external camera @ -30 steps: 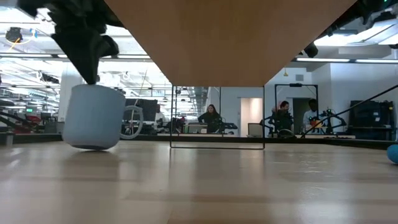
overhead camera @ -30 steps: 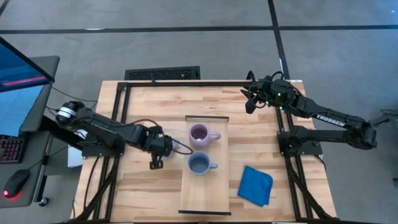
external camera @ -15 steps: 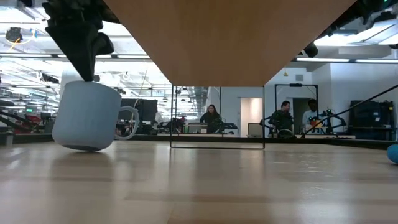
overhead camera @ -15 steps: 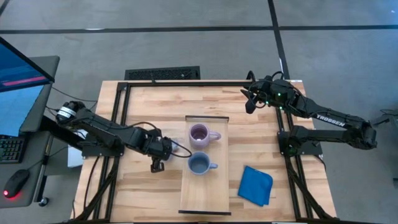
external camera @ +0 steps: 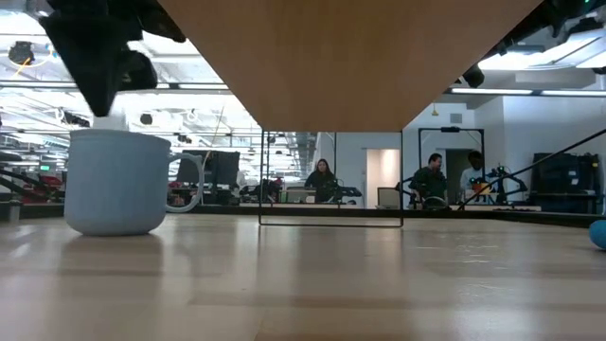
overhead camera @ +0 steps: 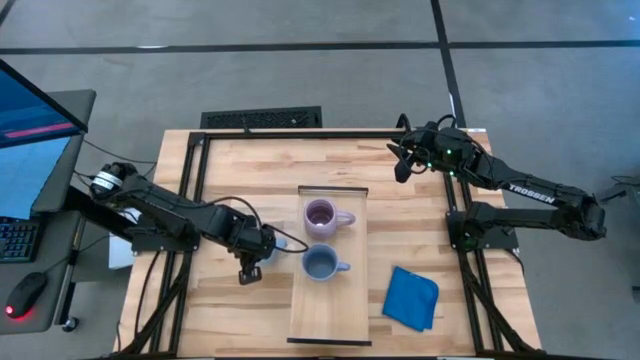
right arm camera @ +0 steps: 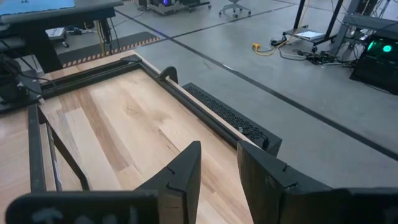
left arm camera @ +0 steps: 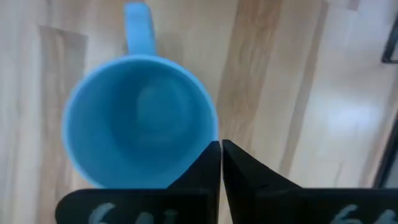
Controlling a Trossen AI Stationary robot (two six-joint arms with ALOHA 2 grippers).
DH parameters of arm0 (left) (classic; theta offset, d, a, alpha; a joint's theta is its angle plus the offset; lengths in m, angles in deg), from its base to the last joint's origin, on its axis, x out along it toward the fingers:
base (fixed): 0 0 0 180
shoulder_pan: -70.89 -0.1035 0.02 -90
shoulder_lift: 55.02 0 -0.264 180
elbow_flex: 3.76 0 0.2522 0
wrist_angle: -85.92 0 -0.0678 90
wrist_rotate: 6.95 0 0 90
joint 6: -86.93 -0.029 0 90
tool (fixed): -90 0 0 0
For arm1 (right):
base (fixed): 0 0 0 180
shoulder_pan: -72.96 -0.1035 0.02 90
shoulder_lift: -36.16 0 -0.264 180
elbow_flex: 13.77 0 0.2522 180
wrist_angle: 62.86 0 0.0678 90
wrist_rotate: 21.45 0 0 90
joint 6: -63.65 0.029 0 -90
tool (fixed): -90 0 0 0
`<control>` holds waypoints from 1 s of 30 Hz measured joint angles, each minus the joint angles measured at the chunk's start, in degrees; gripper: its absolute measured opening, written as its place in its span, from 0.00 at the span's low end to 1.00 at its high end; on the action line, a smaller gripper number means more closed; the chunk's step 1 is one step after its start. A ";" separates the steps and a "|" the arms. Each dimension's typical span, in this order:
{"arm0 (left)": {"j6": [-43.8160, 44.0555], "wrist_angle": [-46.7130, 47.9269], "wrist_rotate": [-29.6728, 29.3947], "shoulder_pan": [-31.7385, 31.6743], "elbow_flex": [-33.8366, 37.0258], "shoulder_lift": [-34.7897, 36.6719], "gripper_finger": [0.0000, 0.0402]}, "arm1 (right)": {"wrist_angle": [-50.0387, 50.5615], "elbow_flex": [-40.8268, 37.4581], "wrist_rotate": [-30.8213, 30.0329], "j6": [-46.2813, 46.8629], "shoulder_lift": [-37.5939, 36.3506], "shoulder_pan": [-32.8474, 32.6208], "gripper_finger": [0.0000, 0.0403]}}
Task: Stack small to large cups/mugs on shelf
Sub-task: Put the light blue mug on the shelf
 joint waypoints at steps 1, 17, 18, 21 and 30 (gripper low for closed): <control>0.26 0.02 0.22 0.24 0.00 0.00 0.02 | 0.00 0.00 0.00 0.00 0.00 0.00 0.31; 6.07 2.16 -6.37 1.44 0.02 -0.02 0.22 | 0.00 0.00 0.00 -0.01 0.00 0.00 0.31; 6.38 2.70 -6.45 1.44 0.02 -0.01 0.24 | 0.00 0.00 0.00 -0.02 0.00 0.00 0.31; 7.17 4.13 -7.54 1.44 0.02 -0.02 0.32 | 0.00 0.00 0.00 -0.04 0.00 0.00 0.31; 28.53 12.61 -13.52 -0.75 0.02 0.04 0.46 | 0.00 0.00 0.00 -1.12 0.00 0.00 0.31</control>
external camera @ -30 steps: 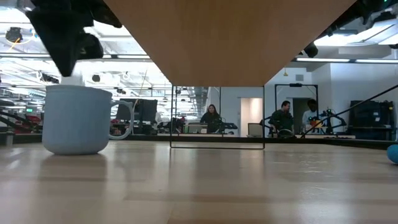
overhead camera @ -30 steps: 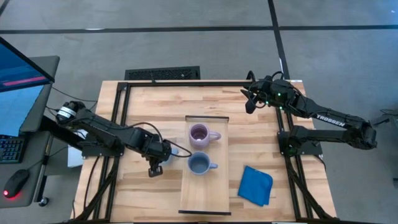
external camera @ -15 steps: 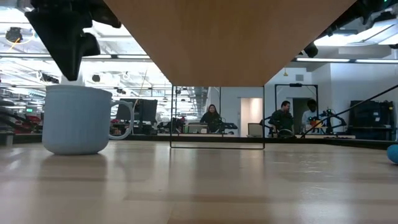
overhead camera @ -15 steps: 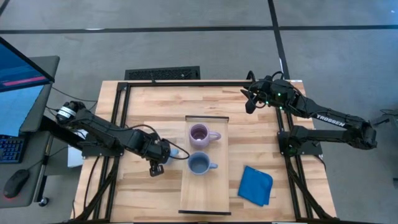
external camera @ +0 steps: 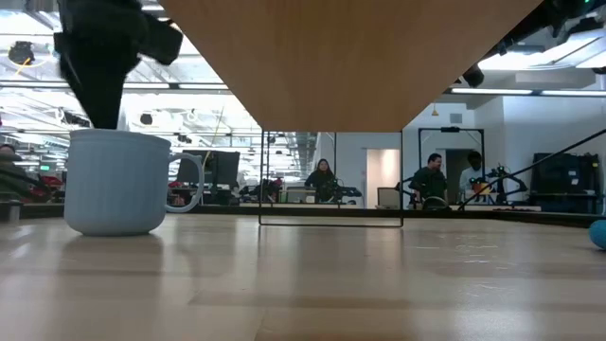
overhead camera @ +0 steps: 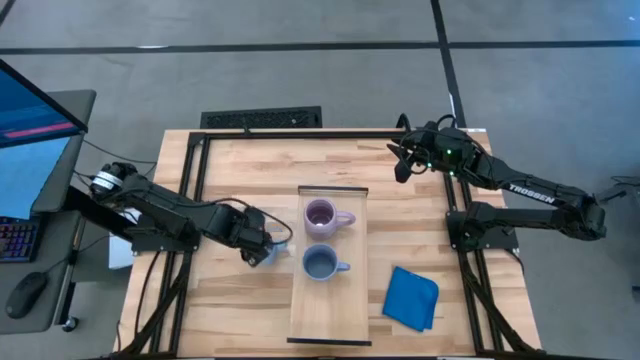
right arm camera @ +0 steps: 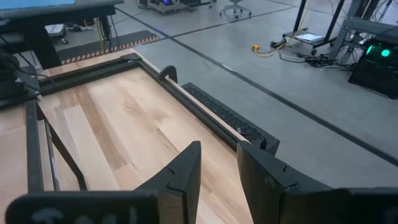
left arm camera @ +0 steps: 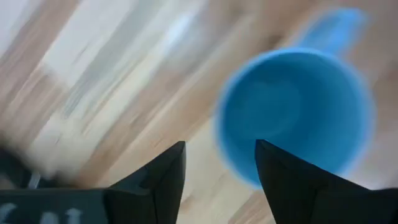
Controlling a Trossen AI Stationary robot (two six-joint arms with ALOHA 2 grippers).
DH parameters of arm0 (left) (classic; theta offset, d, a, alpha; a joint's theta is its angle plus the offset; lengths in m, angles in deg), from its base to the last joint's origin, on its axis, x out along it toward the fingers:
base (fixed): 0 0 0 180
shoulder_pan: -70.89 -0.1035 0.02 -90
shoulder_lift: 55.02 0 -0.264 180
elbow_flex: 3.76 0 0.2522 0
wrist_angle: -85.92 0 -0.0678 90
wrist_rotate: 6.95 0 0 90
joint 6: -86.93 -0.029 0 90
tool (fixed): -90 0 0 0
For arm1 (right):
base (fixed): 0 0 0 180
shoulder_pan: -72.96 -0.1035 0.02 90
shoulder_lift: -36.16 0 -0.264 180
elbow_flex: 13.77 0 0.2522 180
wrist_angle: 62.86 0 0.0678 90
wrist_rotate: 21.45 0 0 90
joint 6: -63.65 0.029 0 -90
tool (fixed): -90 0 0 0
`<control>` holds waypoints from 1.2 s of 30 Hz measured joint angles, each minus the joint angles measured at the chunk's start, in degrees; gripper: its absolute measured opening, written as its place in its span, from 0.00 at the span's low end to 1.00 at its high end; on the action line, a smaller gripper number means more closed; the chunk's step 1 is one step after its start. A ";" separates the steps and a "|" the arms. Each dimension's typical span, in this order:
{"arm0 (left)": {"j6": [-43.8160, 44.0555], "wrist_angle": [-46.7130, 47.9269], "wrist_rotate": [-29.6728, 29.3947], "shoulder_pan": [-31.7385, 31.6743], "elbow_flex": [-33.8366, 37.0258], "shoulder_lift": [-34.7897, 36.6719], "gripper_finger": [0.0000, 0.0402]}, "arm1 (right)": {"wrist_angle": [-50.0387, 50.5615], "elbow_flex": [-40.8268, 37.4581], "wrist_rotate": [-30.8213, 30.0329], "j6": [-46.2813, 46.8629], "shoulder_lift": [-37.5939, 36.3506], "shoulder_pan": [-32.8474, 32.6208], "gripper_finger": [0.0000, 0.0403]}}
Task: Stack small to large cups/mugs on shelf
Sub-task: Put the light blue mug on the shelf
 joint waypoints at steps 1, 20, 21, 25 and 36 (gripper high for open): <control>3.26 1.58 -0.06 -0.12 0.00 0.04 0.46 | 0.00 0.00 0.00 -0.61 0.00 0.00 0.31; 8.76 -6.33 4.66 -2.03 0.00 0.09 0.46 | 0.00 0.00 -0.02 -1.91 0.00 1.77 0.31; 8.75 -6.84 4.66 -2.01 0.00 0.11 0.46 | 0.00 0.00 -0.02 -1.92 0.00 1.77 0.31; 8.29 -7.32 4.66 -2.03 0.00 0.11 0.46 | 0.00 0.00 -0.02 -1.92 0.00 1.77 0.31; 10.69 -7.32 4.75 -2.07 0.00 0.11 0.46 | 0.00 0.00 -0.02 -1.94 0.00 1.87 0.31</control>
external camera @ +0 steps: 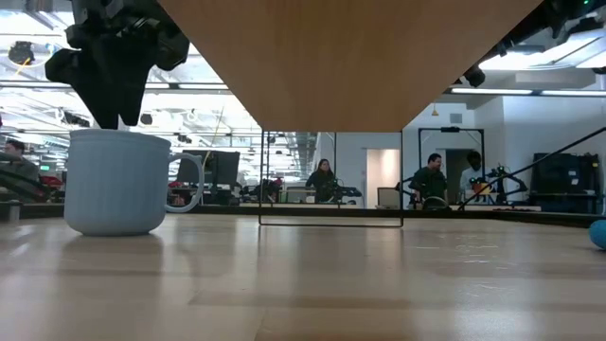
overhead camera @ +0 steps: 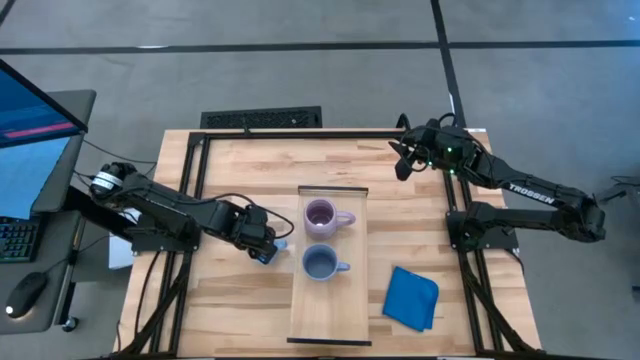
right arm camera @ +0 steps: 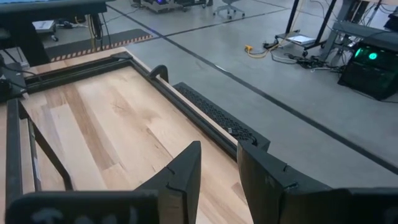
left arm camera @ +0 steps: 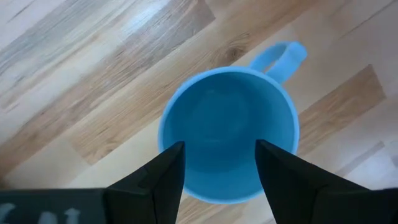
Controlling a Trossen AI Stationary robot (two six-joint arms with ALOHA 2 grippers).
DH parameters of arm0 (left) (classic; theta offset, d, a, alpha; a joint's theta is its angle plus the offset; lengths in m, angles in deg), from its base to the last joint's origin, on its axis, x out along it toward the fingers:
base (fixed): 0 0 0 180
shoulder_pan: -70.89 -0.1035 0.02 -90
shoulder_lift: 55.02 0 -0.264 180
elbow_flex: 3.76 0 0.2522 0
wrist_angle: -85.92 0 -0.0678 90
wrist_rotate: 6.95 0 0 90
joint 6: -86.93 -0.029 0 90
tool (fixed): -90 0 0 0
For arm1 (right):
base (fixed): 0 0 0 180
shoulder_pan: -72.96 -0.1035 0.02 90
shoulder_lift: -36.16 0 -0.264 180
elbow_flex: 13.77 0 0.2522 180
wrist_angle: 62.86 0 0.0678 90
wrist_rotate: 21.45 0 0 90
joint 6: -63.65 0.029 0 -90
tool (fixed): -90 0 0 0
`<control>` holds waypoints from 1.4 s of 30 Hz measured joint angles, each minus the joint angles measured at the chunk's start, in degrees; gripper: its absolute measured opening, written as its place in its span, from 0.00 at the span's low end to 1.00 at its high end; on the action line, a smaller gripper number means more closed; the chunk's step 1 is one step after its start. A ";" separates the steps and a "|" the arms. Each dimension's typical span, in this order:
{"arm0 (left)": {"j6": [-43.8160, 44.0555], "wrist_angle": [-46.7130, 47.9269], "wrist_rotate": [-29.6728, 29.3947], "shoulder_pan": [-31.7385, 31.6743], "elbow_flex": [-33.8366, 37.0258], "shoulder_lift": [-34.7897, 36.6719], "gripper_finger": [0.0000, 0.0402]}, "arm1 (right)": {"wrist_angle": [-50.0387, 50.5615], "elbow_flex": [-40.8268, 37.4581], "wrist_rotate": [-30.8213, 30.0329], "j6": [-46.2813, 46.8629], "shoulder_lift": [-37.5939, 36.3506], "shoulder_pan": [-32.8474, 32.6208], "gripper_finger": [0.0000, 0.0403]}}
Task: Stack small to large cups/mugs on shelf
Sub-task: Put the light blue mug on the shelf
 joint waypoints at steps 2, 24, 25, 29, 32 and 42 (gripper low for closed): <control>-0.18 0.12 0.36 0.01 0.00 0.00 0.46 | 0.00 0.00 0.00 0.00 0.00 0.15 0.31; 4.15 7.46 1.02 -0.02 -0.04 -0.16 0.46 | 0.00 0.00 0.00 0.00 0.00 1.30 0.31; 3.82 7.10 1.02 -0.02 -0.04 -0.22 0.46 | 0.00 0.00 0.00 0.00 0.00 1.30 0.31; 2.15 3.58 0.98 -0.15 0.65 -0.66 0.46 | 0.00 0.00 0.02 0.02 0.00 1.29 0.31; 2.50 4.06 1.49 -0.13 1.25 -1.57 0.46 | 0.00 0.00 0.00 0.00 0.00 1.28 0.31; 1.75 3.94 4.13 -0.63 3.34 -5.05 0.45 | -0.02 0.00 0.00 -0.02 0.02 1.30 0.31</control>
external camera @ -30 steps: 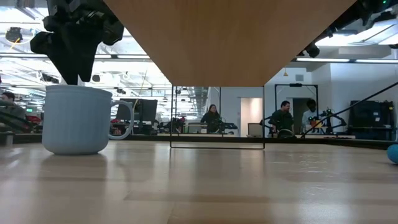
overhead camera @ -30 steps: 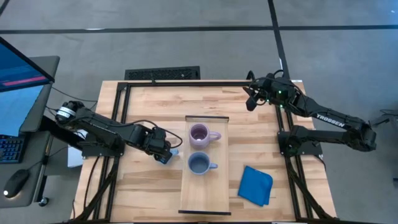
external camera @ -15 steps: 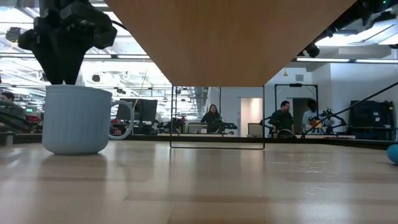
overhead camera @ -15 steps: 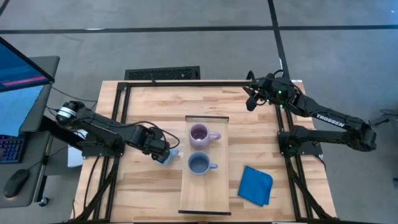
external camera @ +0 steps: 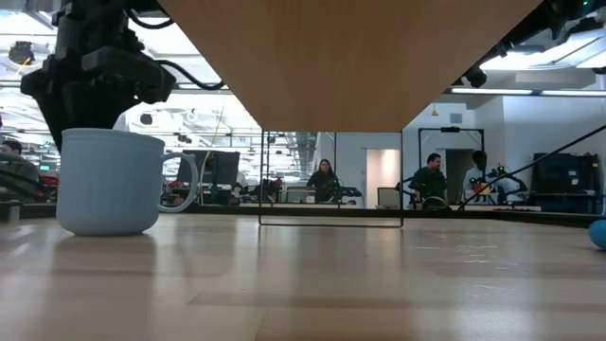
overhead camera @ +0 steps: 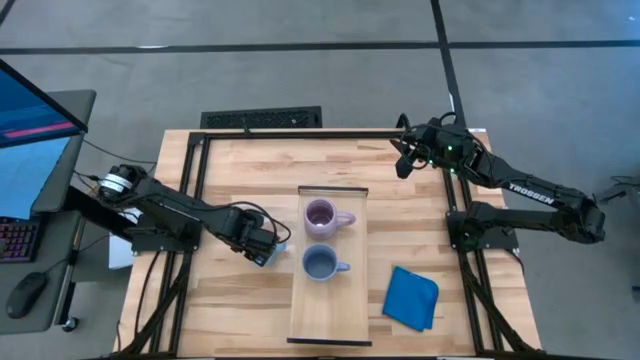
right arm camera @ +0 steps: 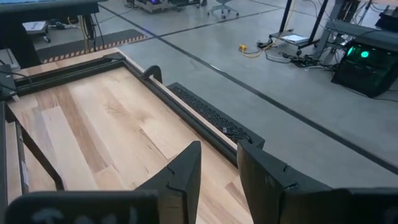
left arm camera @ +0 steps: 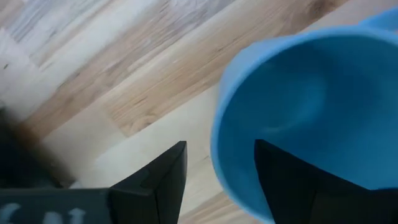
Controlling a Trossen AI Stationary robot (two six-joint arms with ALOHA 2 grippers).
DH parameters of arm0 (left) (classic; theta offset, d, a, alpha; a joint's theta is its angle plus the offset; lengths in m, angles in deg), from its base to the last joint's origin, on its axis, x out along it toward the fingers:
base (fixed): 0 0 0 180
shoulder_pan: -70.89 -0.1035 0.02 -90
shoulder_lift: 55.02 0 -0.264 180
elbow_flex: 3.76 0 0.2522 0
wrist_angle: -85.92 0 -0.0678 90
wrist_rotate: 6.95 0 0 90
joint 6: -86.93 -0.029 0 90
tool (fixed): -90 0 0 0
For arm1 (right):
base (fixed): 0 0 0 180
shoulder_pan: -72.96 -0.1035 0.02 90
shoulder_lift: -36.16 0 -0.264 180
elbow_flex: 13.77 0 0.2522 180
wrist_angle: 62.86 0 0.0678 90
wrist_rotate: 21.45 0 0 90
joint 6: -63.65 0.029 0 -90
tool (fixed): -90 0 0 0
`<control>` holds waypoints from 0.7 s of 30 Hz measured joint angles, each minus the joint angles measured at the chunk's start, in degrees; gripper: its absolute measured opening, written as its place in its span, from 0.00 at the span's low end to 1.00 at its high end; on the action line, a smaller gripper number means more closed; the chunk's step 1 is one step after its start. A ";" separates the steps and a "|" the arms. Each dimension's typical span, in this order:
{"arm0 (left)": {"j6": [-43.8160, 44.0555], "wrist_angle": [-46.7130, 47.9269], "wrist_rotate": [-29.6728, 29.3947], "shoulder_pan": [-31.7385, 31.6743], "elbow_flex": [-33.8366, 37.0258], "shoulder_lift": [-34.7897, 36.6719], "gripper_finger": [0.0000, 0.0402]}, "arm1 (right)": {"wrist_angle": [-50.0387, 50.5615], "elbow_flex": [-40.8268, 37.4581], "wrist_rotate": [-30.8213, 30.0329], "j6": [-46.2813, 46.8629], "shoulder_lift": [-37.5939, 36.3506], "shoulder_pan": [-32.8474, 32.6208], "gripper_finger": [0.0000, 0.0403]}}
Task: Stack small to large cups/mugs on shelf
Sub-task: Put the light blue mug on the shelf
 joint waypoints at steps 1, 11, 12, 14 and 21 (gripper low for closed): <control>-0.51 -0.21 -0.07 -0.17 0.00 0.02 0.43 | 0.02 0.00 0.00 -0.02 0.00 0.02 0.31; -6.13 -0.53 -0.13 -2.13 0.00 0.02 0.12 | 0.02 0.00 0.00 -0.11 0.00 0.00 0.31; -7.20 -0.51 -0.10 -2.30 0.00 0.02 0.07 | 0.02 0.00 0.00 -0.11 0.00 0.00 0.31; -9.00 -0.61 0.65 -2.66 -0.02 0.06 0.02 | 0.04 0.00 0.00 -0.11 0.00 0.00 0.31; -9.73 -0.42 0.67 -3.13 -0.02 0.09 0.01 | 0.04 0.00 0.00 -0.50 0.00 0.00 0.31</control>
